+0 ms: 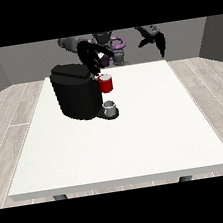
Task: Insert the coffee pod into the coffee machine and close the lid
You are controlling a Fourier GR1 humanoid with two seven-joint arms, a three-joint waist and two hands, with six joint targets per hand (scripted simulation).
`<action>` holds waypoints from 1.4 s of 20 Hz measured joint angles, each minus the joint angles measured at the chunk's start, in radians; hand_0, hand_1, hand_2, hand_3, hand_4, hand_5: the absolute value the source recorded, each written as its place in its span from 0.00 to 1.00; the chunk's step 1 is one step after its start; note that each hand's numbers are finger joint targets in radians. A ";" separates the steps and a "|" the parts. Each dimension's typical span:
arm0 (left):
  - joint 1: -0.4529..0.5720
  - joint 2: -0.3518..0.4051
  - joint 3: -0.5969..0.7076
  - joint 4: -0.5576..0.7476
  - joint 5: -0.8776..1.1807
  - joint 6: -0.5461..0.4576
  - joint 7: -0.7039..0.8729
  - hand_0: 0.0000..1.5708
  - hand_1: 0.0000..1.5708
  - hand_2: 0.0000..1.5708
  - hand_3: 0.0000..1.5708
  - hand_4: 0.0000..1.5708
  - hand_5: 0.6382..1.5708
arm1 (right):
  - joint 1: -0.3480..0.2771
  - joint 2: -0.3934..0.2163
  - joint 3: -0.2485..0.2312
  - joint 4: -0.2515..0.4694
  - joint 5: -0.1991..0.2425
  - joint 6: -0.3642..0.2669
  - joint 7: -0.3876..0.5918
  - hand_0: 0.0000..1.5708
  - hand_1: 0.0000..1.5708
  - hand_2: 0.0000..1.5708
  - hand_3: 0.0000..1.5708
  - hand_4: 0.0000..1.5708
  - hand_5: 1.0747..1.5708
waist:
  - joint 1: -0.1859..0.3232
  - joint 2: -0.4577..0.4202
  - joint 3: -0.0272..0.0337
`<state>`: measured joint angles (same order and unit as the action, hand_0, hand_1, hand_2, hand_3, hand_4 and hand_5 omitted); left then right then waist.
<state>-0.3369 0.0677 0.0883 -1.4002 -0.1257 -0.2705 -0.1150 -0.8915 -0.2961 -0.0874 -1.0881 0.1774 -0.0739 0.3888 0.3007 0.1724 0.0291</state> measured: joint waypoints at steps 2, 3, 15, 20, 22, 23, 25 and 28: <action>-0.017 0.001 -0.006 -0.002 0.000 -0.006 -0.002 0.00 0.00 0.00 0.00 0.27 1.00 | -0.007 -0.021 -0.010 -0.024 0.004 0.002 0.048 0.00 0.00 0.00 0.00 0.00 1.00 | 0.021 0.014 0.0030; -0.029 0.002 -0.007 -0.001 0.000 -0.009 -0.004 0.00 0.00 0.00 0.00 0.28 1.00 | -0.015 -0.033 -0.016 -0.037 0.008 0.000 0.072 0.00 0.00 0.00 0.00 0.03 1.00 | 0.032 0.025 0.0043; -0.116 -0.012 -0.049 -0.002 0.015 -0.057 -0.004 0.00 0.00 0.00 0.00 0.14 1.00 | -0.066 -0.135 -0.066 -0.163 0.044 0.026 0.228 0.00 0.00 0.00 0.00 0.00 1.00 | 0.191 0.116 0.0136; -0.161 -0.005 -0.052 -0.011 0.020 -0.070 -0.005 0.00 0.00 0.00 0.00 0.19 1.00 | -0.158 -0.055 -0.029 -0.197 0.013 0.020 0.069 0.00 0.00 0.00 0.00 0.00 1.00 | 0.264 0.178 -0.0171; -0.188 -0.005 -0.049 -0.017 0.020 -0.064 0.010 0.00 0.00 0.00 0.00 0.19 1.00 | -0.193 -0.039 -0.023 -0.177 0.007 0.021 0.019 0.00 0.00 0.00 0.00 0.08 1.00 | 0.266 0.202 -0.0221; -0.192 -0.005 -0.052 -0.023 0.020 -0.065 0.012 0.00 0.00 0.00 0.00 0.20 1.00 | -0.207 -0.037 -0.025 -0.161 0.006 0.021 -0.005 0.00 0.00 0.00 0.00 0.06 1.00 | 0.269 0.212 -0.0237; -0.194 -0.014 -0.057 -0.032 0.021 -0.060 0.020 0.00 0.00 0.00 0.00 0.22 1.00 | -0.229 -0.020 -0.022 -0.133 0.002 0.021 -0.044 0.00 0.00 0.00 0.00 0.00 1.00 | 0.267 0.216 -0.0259; -0.190 -0.016 -0.059 -0.045 0.029 -0.063 0.043 0.00 0.00 0.00 0.00 0.21 1.00 | -0.247 0.007 -0.017 -0.089 -0.003 0.020 -0.090 0.00 0.00 0.00 0.00 0.00 1.00 | 0.256 0.200 -0.0279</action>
<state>-0.5269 0.0519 0.0297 -1.4451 -0.0968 -0.3334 -0.0719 -1.1390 -0.2895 -0.1040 -1.1776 0.1744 -0.0535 0.2990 0.5572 0.3727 0.0012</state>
